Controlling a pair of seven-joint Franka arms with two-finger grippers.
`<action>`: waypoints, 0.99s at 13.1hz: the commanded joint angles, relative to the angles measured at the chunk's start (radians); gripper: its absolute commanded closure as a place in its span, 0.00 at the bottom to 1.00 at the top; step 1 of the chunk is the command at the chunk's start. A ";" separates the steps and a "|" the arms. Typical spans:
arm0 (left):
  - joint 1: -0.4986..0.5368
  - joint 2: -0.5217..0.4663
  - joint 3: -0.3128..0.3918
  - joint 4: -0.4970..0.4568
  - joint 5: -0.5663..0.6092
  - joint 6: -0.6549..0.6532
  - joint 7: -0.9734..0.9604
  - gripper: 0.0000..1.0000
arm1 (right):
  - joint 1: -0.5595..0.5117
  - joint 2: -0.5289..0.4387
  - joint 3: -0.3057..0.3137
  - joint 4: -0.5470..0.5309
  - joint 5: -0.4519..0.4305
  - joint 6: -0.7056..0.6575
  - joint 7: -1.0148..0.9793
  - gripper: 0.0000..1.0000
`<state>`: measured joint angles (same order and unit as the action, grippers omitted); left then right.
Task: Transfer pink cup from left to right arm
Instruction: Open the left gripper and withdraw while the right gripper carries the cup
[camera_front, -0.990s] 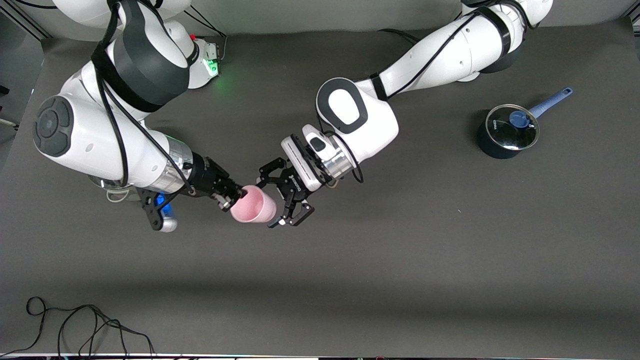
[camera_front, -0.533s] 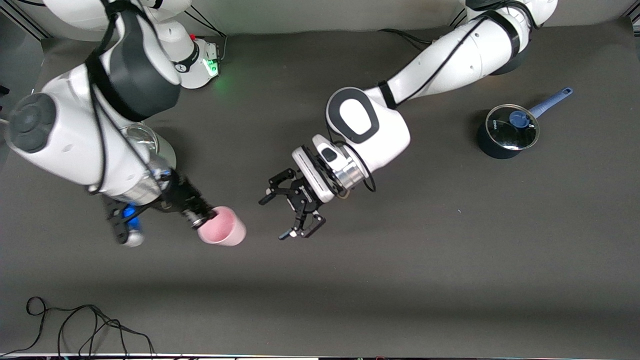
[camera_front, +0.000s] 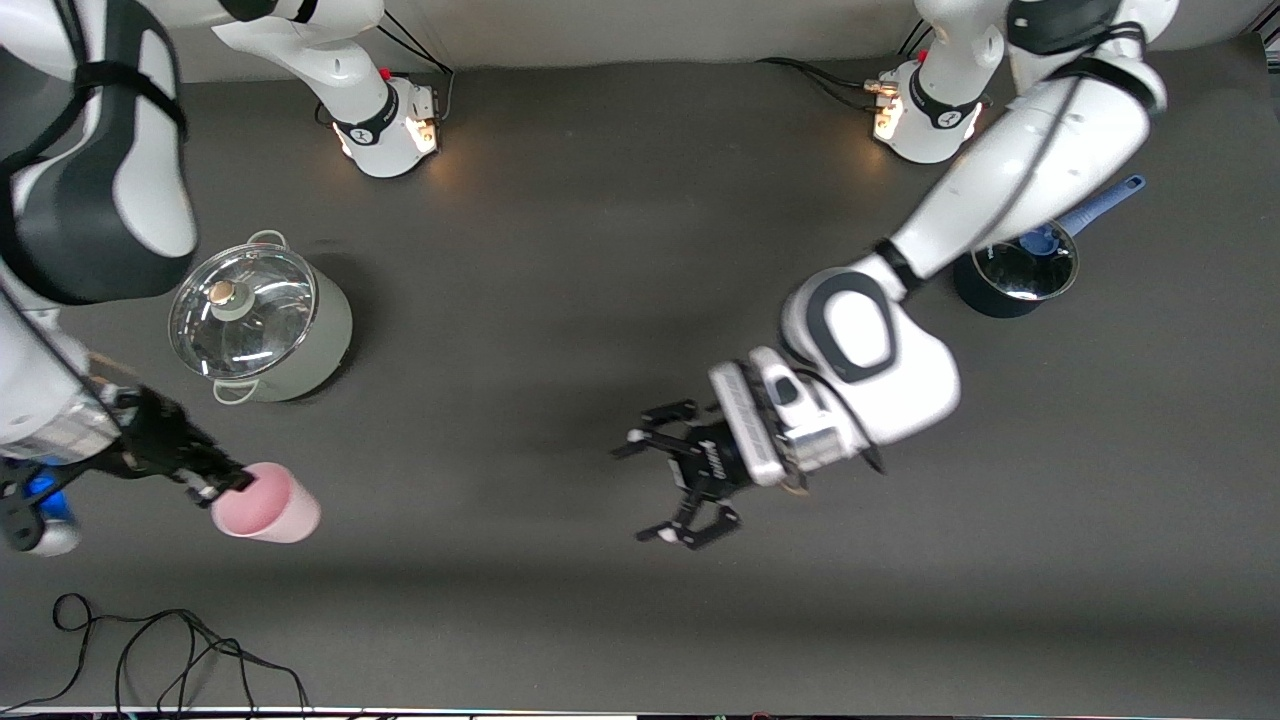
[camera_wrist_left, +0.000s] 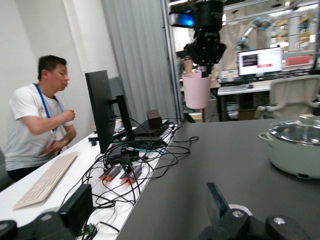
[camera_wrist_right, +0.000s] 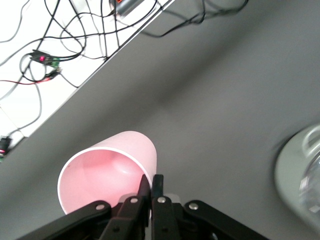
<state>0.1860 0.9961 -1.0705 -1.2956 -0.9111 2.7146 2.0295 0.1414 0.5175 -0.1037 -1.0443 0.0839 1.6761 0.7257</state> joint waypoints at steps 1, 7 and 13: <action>0.153 -0.056 0.000 -0.087 0.128 -0.210 -0.046 0.00 | -0.090 -0.031 0.006 -0.011 -0.021 -0.042 -0.261 1.00; 0.397 -0.097 -0.020 0.005 0.691 -0.830 -0.492 0.00 | -0.290 -0.050 0.006 -0.036 -0.019 -0.110 -0.926 1.00; 0.492 -0.373 0.003 0.038 0.957 -1.157 -0.763 0.00 | -0.286 0.068 0.010 -0.083 -0.013 -0.023 -0.988 1.00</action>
<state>0.6648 0.7885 -1.0990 -1.2339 -0.0055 1.6266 1.3613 -0.1507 0.5354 -0.0957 -1.1233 0.0791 1.6114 -0.2350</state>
